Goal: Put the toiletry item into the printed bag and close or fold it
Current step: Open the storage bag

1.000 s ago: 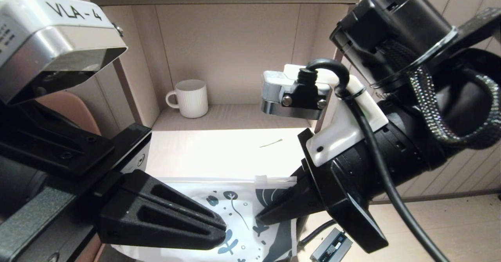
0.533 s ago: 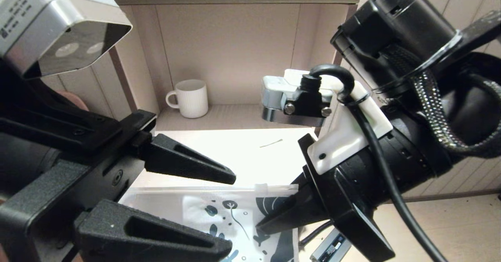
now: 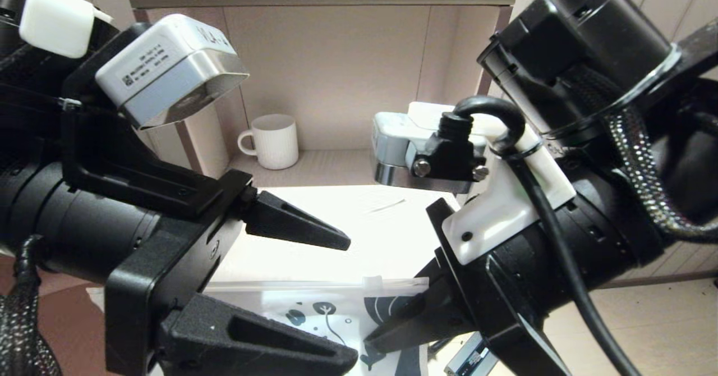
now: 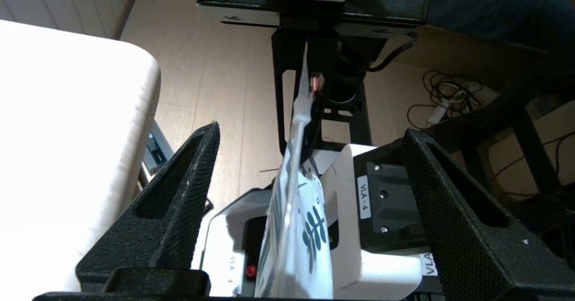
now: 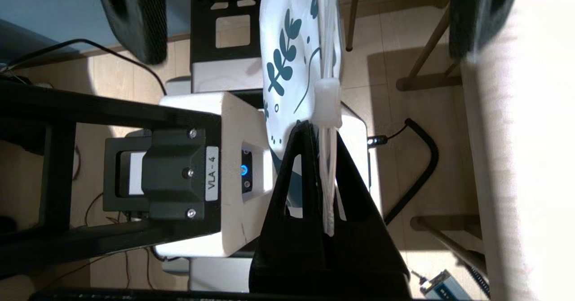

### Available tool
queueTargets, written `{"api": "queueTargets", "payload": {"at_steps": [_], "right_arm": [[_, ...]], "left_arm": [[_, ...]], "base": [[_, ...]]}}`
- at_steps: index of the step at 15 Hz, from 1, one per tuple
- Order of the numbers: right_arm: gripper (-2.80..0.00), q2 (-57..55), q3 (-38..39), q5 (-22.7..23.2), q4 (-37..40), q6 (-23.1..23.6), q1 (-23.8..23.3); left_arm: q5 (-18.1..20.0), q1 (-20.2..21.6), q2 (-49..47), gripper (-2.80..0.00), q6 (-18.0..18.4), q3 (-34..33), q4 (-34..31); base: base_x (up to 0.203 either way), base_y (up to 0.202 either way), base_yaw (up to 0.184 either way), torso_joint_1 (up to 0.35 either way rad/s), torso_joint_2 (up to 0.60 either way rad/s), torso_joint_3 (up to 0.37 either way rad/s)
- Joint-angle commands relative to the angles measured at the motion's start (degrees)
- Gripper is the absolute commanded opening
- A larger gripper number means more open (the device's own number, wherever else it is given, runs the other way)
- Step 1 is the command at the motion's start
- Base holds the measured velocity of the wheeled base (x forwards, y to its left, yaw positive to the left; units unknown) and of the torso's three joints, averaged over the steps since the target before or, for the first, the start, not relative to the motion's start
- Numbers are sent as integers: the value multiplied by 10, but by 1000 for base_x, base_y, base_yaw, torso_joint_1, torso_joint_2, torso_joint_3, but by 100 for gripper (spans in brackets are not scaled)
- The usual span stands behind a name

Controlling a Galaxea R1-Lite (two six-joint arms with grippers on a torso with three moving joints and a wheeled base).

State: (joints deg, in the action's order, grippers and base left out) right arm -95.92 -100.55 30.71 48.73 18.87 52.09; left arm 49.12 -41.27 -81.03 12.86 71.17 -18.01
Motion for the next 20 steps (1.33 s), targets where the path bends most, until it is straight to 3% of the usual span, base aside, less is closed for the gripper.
{"api": "queueTargets", "payload": {"at_steps": [1,7,16,17,20], "right_arm": [[-280,0,0,1,-6,1,5],[-280,-3,-2,1,-7,0,5],[-280,-4,-2,1,-7,-1,4],[-280,-4,-3,1,-7,-1,4],[-280,-4,-3,1,-7,-1,4]], "left_arm": [[3,0,-10,0,-1,-4,18],[0,1,-10,0,-13,-20,68],[-16,0,0,0,-12,-30,70],[-17,0,1,-280,-12,-31,70],[-24,0,0,-280,-16,-28,70]], "base": [[0,0,0,0,0,0],[0,0,0,0,0,0],[0,0,0,0,0,0],[0,0,0,0,0,0],[0,0,0,0,0,0]]}}
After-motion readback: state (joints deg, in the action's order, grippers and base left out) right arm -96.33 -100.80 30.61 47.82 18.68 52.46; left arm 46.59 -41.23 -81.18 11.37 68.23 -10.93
